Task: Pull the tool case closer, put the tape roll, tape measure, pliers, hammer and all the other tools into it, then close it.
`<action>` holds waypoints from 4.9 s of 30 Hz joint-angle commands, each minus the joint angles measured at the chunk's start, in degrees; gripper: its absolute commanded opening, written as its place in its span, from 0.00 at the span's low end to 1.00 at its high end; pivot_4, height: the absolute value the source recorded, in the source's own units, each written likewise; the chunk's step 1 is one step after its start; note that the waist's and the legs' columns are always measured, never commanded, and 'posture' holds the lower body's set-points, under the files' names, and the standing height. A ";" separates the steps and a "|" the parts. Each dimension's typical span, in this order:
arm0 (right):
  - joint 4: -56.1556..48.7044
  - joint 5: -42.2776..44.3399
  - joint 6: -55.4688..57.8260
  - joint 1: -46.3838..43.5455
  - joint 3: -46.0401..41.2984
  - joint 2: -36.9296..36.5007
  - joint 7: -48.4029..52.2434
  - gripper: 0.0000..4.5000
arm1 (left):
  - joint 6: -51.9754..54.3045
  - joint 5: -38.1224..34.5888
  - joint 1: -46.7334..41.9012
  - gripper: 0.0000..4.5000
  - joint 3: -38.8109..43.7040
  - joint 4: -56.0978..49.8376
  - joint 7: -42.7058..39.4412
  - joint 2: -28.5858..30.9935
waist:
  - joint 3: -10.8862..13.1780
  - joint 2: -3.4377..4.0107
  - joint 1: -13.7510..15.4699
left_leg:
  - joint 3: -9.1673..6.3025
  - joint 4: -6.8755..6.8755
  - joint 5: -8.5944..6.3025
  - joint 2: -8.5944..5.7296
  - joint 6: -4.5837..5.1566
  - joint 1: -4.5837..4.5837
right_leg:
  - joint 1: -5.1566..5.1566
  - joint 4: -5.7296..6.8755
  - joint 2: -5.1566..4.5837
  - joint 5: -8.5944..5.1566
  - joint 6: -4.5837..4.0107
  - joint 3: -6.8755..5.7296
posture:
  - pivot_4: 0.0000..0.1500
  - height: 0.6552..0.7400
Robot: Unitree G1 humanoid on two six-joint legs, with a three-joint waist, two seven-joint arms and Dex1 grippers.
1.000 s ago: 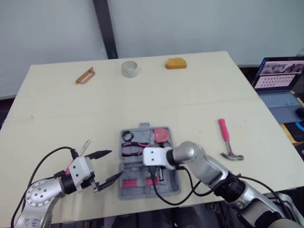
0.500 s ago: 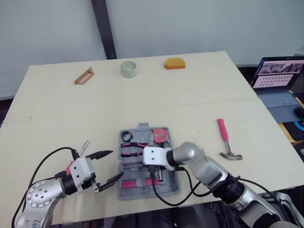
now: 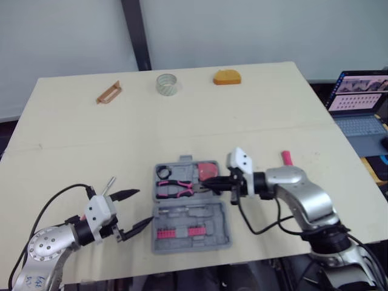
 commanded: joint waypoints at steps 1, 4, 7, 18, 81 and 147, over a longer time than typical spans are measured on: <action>0.90 3.32 0.10 3.42 -9.24 -4.89 -0.18 0.11 | 4.64 -3.64 1.42 1.00 6.40 0.39 1.45 1.27 | 0.17 -0.01 0.31 | 0.03 0.00 0.00 0.00 0.01 -0.01 | 0.00 0.00 0.00 0.00 0.00 0.01 | 1.00 1.00; 4.90 3.64 -1.99 7.69 -16.22 -9.15 -1.03 0.39 | 7.55 -5.09 2.69 1.00 12.30 3.10 2.42 2.08 | 0.24 -0.08 0.45 | 0.15 0.00 -0.01 0.00 0.02 0.00 | -0.06 0.02 0.00 0.01 0.02 0.03 | 1.00 1.00; 9.71 3.66 -4.59 11.89 -22.81 -12.49 -1.60 0.72 | 10.32 -5.72 4.04 1.00 18.01 5.63 4.11 2.74 | 0.28 -0.11 0.75 | 0.23 -0.01 -0.01 0.01 0.02 0.01 | -0.12 0.06 0.00 0.01 0.02 0.04 | 1.00 1.00; 29.43 1.02 -18.42 19.21 -35.25 -15.61 -7.02 0.99 | 4.65 -2.61 4.80 1.00 31.42 26.46 8.20 3.47 | 0.36 -0.25 0.82 | 0.44 0.01 -0.02 0.01 0.07 0.11 | -0.14 0.07 -0.01 0.03 0.02 0.20 | 1.00 1.00; 12.51 -2.80 2.68 14.75 -22.68 -3.25 -36.98 0.71 | 6.54 3.31 -31.88 1.00 -21.69 0.44 -1.59 -7.87 | 0.35 -0.23 1.04 | 0.78 0.24 0.02 0.09 0.09 0.13 | -0.26 0.36 -0.03 0.26 0.04 0.19 | 1.00 1.00; 12.98 -1.68 13.23 16.66 -19.05 -10.13 -31.87 0.01 | 6.29 5.15 -36.89 1.00 -22.97 3.39 -0.63 -12.14 | 0.17 -0.54 2.48 | 0.66 0.64 -0.01 0.07 0.15 0.09 | -0.06 0.38 -0.02 0.31 0.12 0.15 | 1.00 1.00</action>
